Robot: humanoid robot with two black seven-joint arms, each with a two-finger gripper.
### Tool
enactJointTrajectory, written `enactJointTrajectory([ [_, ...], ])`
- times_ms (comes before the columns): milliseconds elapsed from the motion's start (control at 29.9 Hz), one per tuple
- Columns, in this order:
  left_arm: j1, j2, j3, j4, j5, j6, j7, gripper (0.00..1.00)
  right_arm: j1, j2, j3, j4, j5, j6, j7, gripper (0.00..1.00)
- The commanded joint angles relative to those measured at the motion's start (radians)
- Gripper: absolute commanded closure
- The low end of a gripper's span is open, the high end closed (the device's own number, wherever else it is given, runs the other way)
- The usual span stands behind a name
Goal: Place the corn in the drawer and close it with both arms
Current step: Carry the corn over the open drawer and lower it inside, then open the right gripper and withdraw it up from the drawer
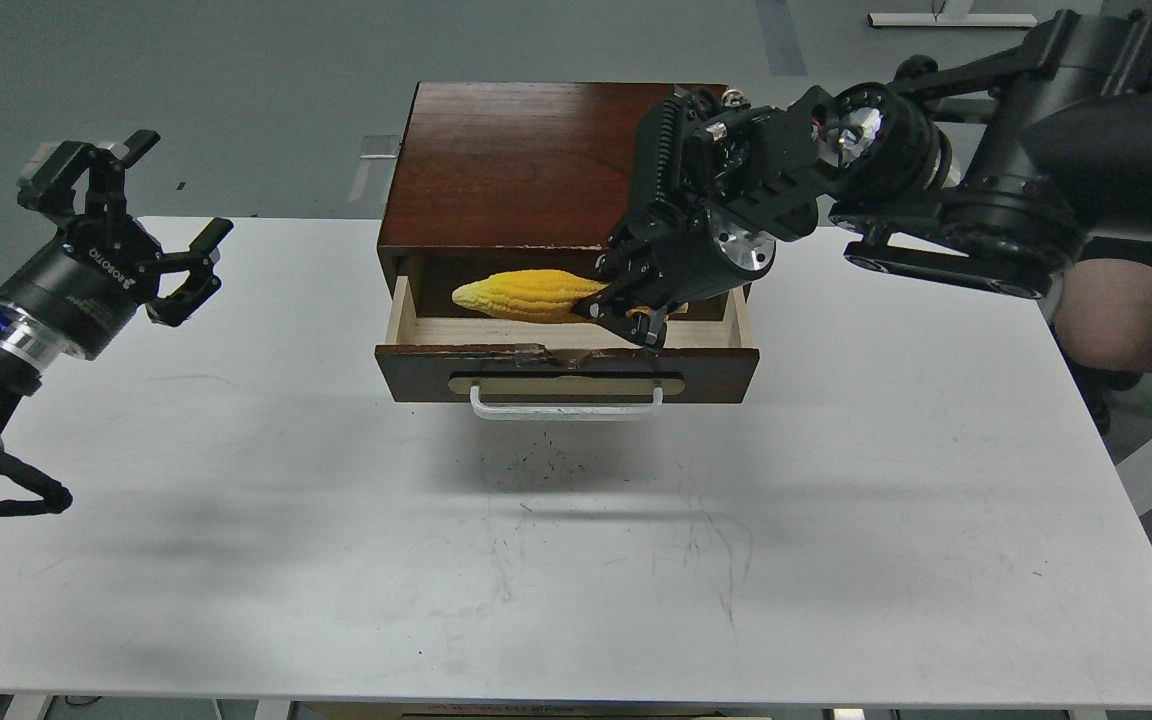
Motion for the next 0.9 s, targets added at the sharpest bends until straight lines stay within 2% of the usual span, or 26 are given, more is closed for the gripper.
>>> enactJointTrajectory([
  [0, 0.000, 0.000, 0.000, 0.000, 0.000, 0.000, 0.000, 0.00, -0.005, 0.003, 0.000, -0.011, 0.000, 0.000, 0.000, 0.62],
  [200, 0.000, -0.002, -0.001, -0.001, 0.000, 0.000, 0.000, 0.00, -0.005, 0.000, 0.000, -0.008, 0.003, 0.000, 0.000, 0.42],
  [434, 0.000, -0.002, -0.001, -0.001, 0.002, 0.000, 0.000, 0.00, -0.005, 0.000, 0.002, -0.005, 0.012, -0.001, 0.000, 0.28],
  [468, 0.000, -0.002, -0.001, 0.000, 0.002, 0.000, 0.000, 0.00, -0.005, 0.000, 0.006, -0.003, 0.017, -0.001, 0.000, 0.22],
  [535, -0.002, -0.002, 0.000, 0.000, 0.002, 0.000, 0.000, 0.00, -0.005, -0.001, 0.008, -0.003, 0.019, -0.001, 0.000, 0.17],
  [568, -0.002, -0.002, 0.000, 0.000, 0.002, 0.000, 0.000, 0.00, -0.004, -0.003, 0.012, -0.003, 0.020, -0.001, 0.000, 0.11],
  [702, -0.003, -0.002, 0.000, -0.001, 0.002, 0.000, 0.000, 0.00, 0.012, -0.018, 0.026, 0.000, 0.075, -0.001, 0.000, 0.07],
  [869, -0.023, -0.002, 0.005, 0.000, 0.002, 0.000, 0.000, 0.00, 0.051, -0.098, 0.087, 0.013, 0.285, 0.006, 0.000, 0.04],
])
